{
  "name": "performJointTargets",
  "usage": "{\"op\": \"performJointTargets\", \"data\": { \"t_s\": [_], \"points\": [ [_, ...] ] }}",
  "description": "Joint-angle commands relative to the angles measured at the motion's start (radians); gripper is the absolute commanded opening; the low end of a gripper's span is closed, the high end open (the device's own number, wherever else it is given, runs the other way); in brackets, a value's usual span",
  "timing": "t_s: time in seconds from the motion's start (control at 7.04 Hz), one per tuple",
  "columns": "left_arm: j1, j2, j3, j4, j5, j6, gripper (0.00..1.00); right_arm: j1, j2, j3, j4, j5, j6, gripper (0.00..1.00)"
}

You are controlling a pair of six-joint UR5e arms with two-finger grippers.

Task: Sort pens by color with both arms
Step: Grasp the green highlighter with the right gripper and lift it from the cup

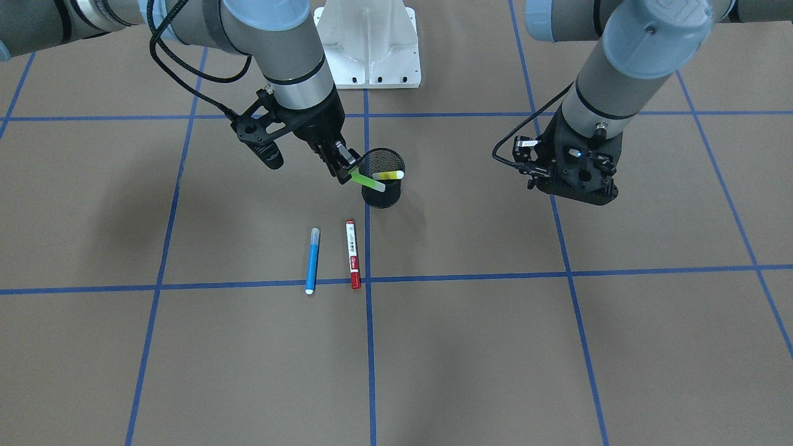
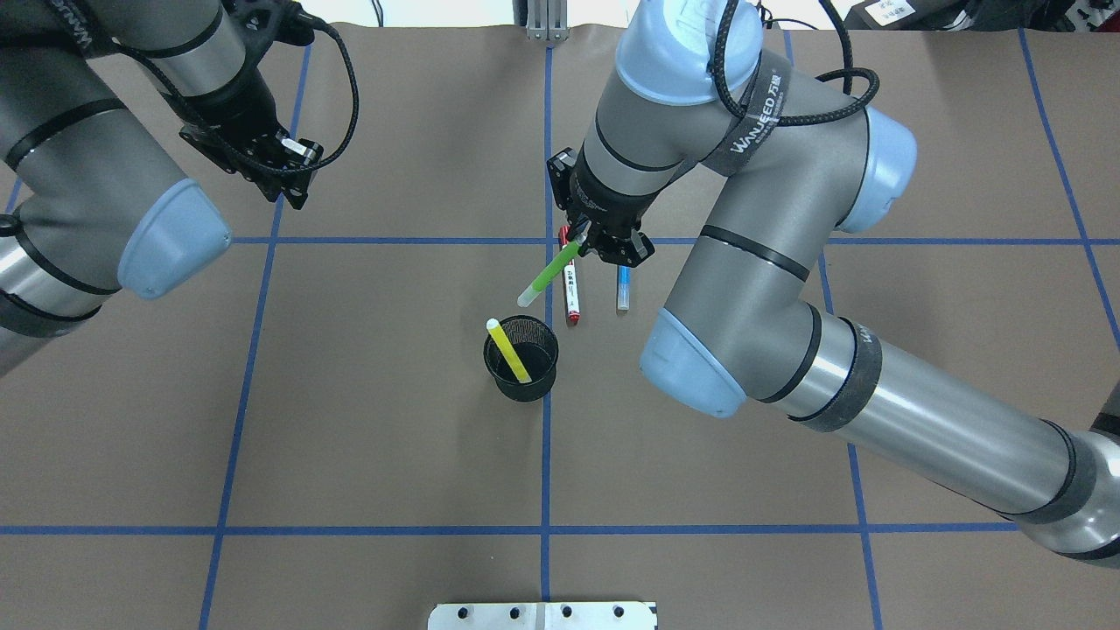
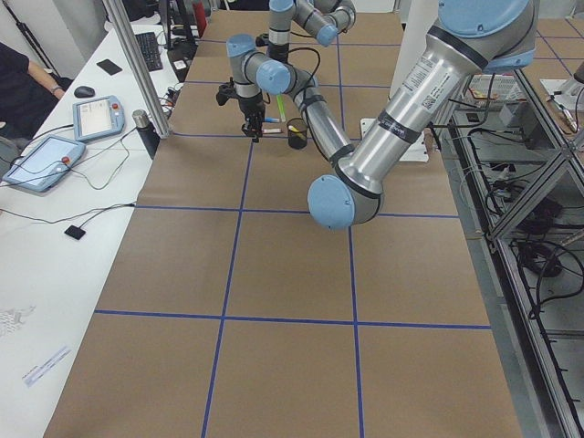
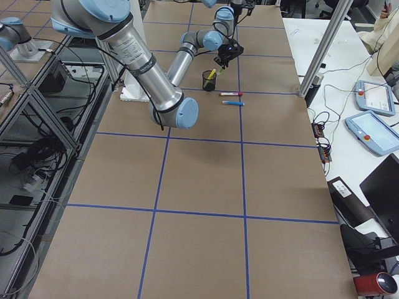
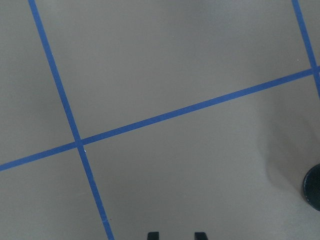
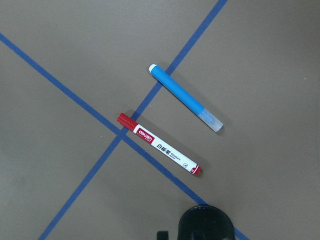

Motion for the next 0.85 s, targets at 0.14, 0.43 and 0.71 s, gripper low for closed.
{"op": "performJointTargets", "data": {
  "t_s": [0.14,0.43,0.71],
  "points": [
    [0.007,0.0,-0.004,0.0,-0.002,-0.009,0.37,0.014,0.01,-0.032,0.003,-0.061,-0.279,0.0],
    [0.01,-0.002,-0.007,-0.002,-0.002,-0.029,0.37,0.013,0.107,-0.166,0.006,-0.095,-0.422,0.0],
    [0.01,0.008,-0.009,-0.003,-0.002,-0.029,0.37,0.013,0.134,-0.202,0.008,-0.101,-0.544,0.0]
  ]
}}
